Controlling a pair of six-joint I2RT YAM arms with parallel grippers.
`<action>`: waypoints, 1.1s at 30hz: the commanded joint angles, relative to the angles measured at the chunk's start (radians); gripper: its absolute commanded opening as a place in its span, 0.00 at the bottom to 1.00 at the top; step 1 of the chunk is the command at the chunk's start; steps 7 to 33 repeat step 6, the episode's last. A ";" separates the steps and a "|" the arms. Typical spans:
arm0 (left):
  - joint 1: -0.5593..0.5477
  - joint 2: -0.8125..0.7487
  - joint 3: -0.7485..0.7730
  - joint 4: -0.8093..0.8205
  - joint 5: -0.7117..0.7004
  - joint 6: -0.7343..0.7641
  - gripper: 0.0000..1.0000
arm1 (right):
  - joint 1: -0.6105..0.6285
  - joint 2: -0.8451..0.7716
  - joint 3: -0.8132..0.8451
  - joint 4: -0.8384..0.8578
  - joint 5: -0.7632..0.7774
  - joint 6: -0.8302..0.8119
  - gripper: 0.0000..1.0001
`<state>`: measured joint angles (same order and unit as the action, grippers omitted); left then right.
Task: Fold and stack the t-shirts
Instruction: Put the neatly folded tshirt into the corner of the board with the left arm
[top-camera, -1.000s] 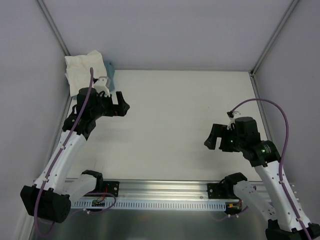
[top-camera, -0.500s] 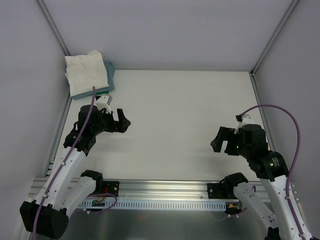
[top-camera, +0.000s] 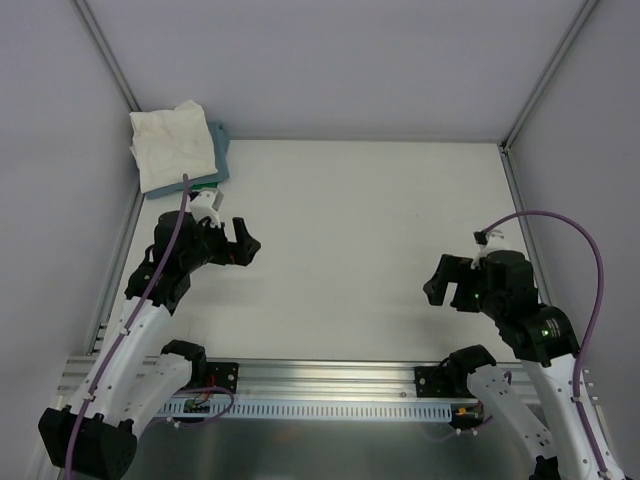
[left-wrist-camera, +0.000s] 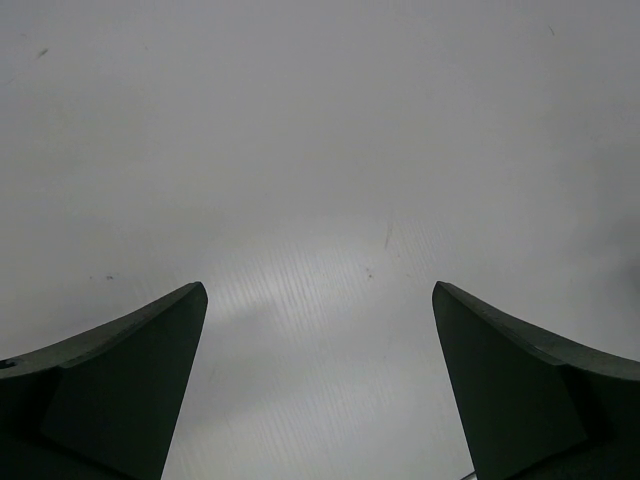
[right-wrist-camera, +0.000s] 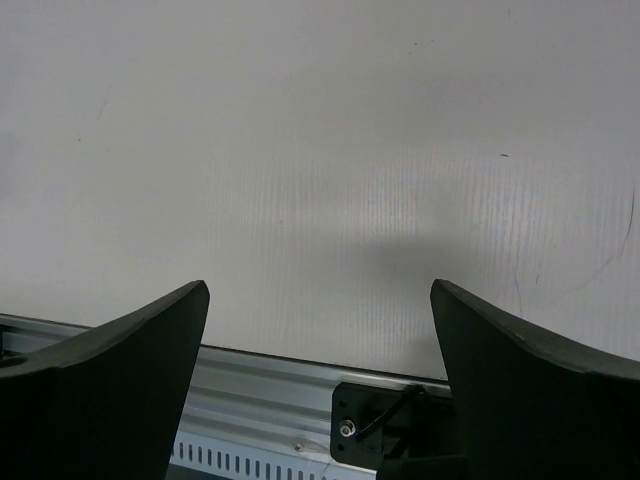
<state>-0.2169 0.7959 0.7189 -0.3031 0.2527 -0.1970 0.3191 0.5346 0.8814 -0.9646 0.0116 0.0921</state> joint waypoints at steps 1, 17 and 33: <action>-0.009 -0.023 -0.003 0.038 0.006 0.010 0.99 | -0.005 -0.007 0.016 -0.011 0.028 -0.008 0.99; -0.009 -0.018 0.001 0.035 0.014 0.007 0.98 | -0.005 0.001 0.011 -0.002 0.034 0.001 0.99; -0.009 -0.018 0.001 0.035 0.014 0.007 0.98 | -0.005 0.001 0.011 -0.002 0.034 0.001 0.99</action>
